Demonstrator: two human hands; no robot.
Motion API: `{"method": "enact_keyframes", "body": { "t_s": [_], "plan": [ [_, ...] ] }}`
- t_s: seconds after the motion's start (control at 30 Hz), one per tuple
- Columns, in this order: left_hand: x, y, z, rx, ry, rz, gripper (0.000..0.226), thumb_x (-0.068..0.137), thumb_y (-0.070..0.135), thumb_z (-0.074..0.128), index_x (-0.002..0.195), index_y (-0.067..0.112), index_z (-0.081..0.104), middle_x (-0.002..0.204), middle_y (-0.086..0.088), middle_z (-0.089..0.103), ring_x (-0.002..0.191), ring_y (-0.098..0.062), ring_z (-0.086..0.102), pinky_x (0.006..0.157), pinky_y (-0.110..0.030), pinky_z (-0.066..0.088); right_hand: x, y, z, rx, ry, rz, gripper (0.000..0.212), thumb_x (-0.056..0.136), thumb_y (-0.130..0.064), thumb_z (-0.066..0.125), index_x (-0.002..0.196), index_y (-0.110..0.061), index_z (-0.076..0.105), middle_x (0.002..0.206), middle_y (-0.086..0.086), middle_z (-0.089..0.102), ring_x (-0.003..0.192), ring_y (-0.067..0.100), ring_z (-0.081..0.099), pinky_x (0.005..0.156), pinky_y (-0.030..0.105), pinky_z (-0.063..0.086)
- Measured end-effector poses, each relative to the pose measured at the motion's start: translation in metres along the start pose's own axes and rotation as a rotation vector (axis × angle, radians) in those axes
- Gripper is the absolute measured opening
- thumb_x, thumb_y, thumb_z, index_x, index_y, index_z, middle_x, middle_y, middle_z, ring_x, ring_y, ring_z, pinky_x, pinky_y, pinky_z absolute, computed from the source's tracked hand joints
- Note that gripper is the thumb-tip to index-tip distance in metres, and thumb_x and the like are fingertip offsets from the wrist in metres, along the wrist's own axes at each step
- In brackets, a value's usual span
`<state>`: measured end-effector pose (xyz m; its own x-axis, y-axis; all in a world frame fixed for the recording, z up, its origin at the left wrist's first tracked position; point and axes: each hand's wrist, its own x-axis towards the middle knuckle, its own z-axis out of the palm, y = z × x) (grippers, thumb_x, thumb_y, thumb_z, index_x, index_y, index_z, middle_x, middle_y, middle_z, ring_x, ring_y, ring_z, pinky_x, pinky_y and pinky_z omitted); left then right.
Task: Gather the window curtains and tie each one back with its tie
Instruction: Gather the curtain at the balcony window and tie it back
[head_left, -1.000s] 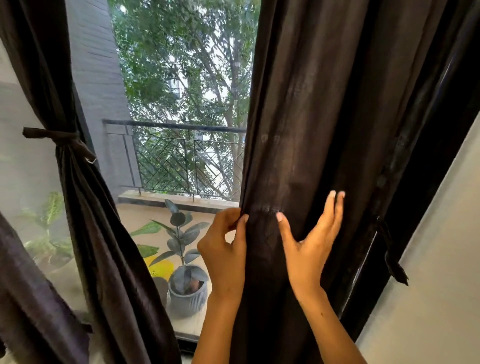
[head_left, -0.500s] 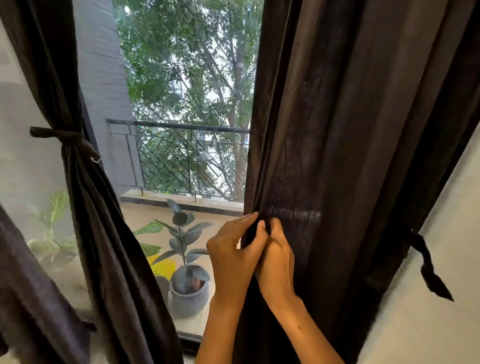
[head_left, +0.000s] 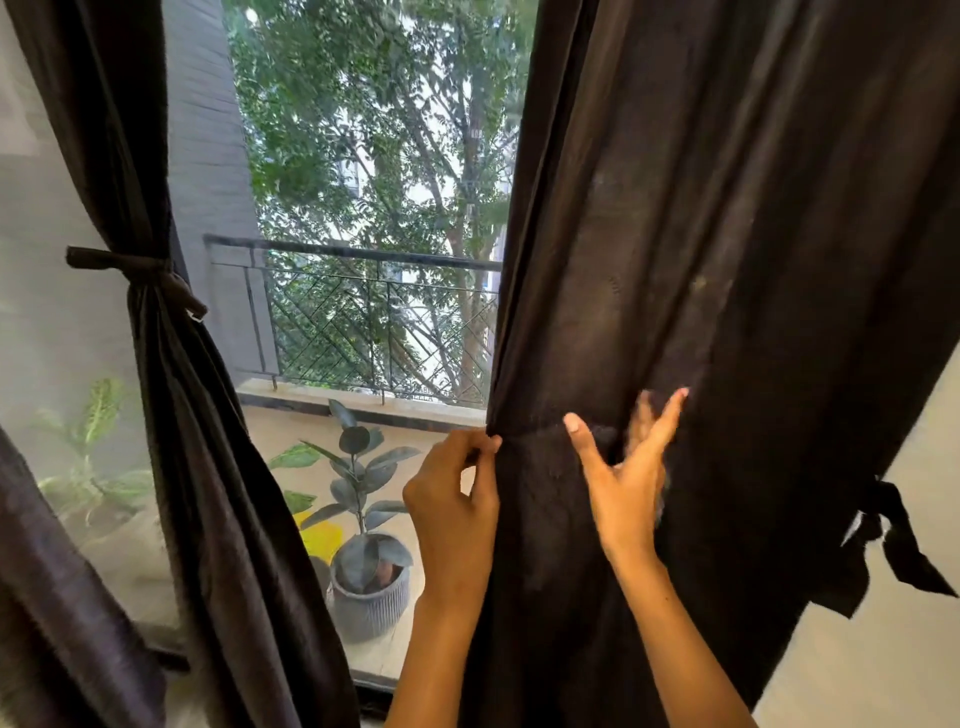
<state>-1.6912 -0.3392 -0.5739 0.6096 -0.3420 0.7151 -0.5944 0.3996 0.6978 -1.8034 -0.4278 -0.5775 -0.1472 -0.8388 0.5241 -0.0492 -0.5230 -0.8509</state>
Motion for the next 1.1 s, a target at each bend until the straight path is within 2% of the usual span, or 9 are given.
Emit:
{"method": "enact_keyframes", "body": {
  "t_s": [0.07, 0.17, 0.27, 0.5, 0.7, 0.83, 0.93, 1.03, 1.1],
  "plan": [
    [0.000, -0.004, 0.001, 0.006, -0.023, 0.037, 0.017, 0.081, 0.001, 0.067, 0.085, 0.018, 0.071, 0.082, 0.008, 0.071, 0.078, -0.010, 0.067, 0.070, -0.035, 0.054, 0.002, 0.001, 0.008, 0.149, -0.083, 0.081, 0.085, 0.070, -0.038, 0.077, 0.142, -0.038, 0.032, 0.122, 0.006, 0.059, 0.105, -0.007, 0.057, 0.092, 0.013, 0.043],
    [0.001, -0.005, 0.000, 0.017, -0.026, 0.059, 0.018, 0.081, 0.000, 0.067, 0.091, 0.013, 0.075, 0.089, 0.004, 0.073, 0.083, -0.011, 0.068, 0.075, -0.034, 0.054, -0.007, 0.005, 0.014, 0.030, -0.077, -0.069, 0.027, 0.076, -0.015, 0.079, 0.095, -0.028, 0.066, 0.076, -0.005, 0.062, 0.067, -0.005, 0.055, 0.065, 0.018, 0.046],
    [0.002, -0.006, -0.002, 0.032, -0.018, 0.063, 0.021, 0.079, 0.003, 0.065, 0.095, 0.013, 0.075, 0.092, 0.001, 0.074, 0.084, -0.012, 0.068, 0.078, -0.029, 0.052, -0.027, 0.001, 0.019, -0.195, 0.088, -0.346, 0.013, 0.078, -0.011, 0.078, 0.085, -0.010, 0.067, 0.081, -0.009, 0.055, 0.065, 0.001, 0.051, 0.051, 0.018, 0.044],
    [0.001, -0.004, 0.001, -0.035, -0.075, 0.087, 0.018, 0.083, 0.017, 0.068, 0.100, 0.015, 0.074, 0.096, 0.008, 0.072, 0.086, 0.000, 0.067, 0.077, -0.013, 0.050, -0.069, 0.002, 0.032, -0.393, -0.200, -0.424, 0.045, 0.076, 0.009, 0.069, 0.117, -0.008, 0.066, 0.110, 0.002, 0.057, 0.088, 0.017, 0.063, 0.070, 0.028, 0.055],
    [0.007, -0.014, 0.001, 0.006, -0.053, 0.076, 0.024, 0.079, 0.006, 0.074, 0.102, 0.014, 0.074, 0.095, 0.002, 0.074, 0.084, -0.003, 0.067, 0.077, -0.014, 0.050, -0.053, -0.002, 0.021, -0.325, -0.485, -0.421, 0.044, 0.083, -0.020, 0.061, 0.126, -0.010, 0.060, 0.127, 0.001, 0.050, 0.113, 0.014, 0.057, 0.090, 0.032, 0.052],
    [0.012, -0.019, -0.001, -0.070, 0.006, 0.005, 0.018, 0.082, 0.009, 0.071, 0.098, 0.017, 0.074, 0.091, 0.007, 0.074, 0.078, -0.003, 0.068, 0.076, -0.016, 0.050, -0.034, -0.001, 0.007, -0.260, -0.071, -0.395, 0.055, 0.085, -0.027, 0.067, 0.136, -0.014, 0.051, 0.149, 0.008, 0.033, 0.139, 0.018, 0.033, 0.112, 0.038, 0.034],
    [0.012, -0.019, -0.001, -0.095, 0.005, -0.015, 0.018, 0.083, 0.008, 0.072, 0.095, 0.020, 0.073, 0.087, 0.009, 0.072, 0.077, -0.003, 0.067, 0.074, -0.023, 0.053, -0.018, -0.003, 0.003, -0.324, 0.278, -0.281, 0.101, 0.076, -0.046, 0.076, 0.151, -0.013, 0.019, 0.160, 0.005, 0.001, 0.148, 0.018, 0.005, 0.118, 0.040, 0.018],
    [0.012, -0.016, 0.000, -0.100, 0.002, -0.025, 0.028, 0.082, 0.008, 0.072, 0.087, 0.034, 0.064, 0.079, 0.015, 0.068, 0.073, -0.002, 0.065, 0.071, -0.023, 0.052, -0.002, -0.002, 0.004, -0.124, 0.162, -0.125, 0.131, 0.058, -0.056, 0.079, 0.152, -0.019, -0.002, 0.160, 0.004, -0.002, 0.147, 0.012, 0.004, 0.118, 0.024, 0.012],
    [0.012, -0.017, 0.000, -0.062, -0.008, 0.018, 0.034, 0.082, 0.004, 0.072, 0.083, 0.037, 0.061, 0.076, 0.017, 0.066, 0.072, 0.001, 0.063, 0.069, -0.017, 0.049, 0.002, 0.000, 0.008, 0.067, 0.076, -0.012, 0.124, 0.057, -0.049, 0.082, 0.152, -0.029, 0.005, 0.149, 0.005, 0.033, 0.134, 0.011, 0.038, 0.111, 0.028, 0.032]
  ]
}}
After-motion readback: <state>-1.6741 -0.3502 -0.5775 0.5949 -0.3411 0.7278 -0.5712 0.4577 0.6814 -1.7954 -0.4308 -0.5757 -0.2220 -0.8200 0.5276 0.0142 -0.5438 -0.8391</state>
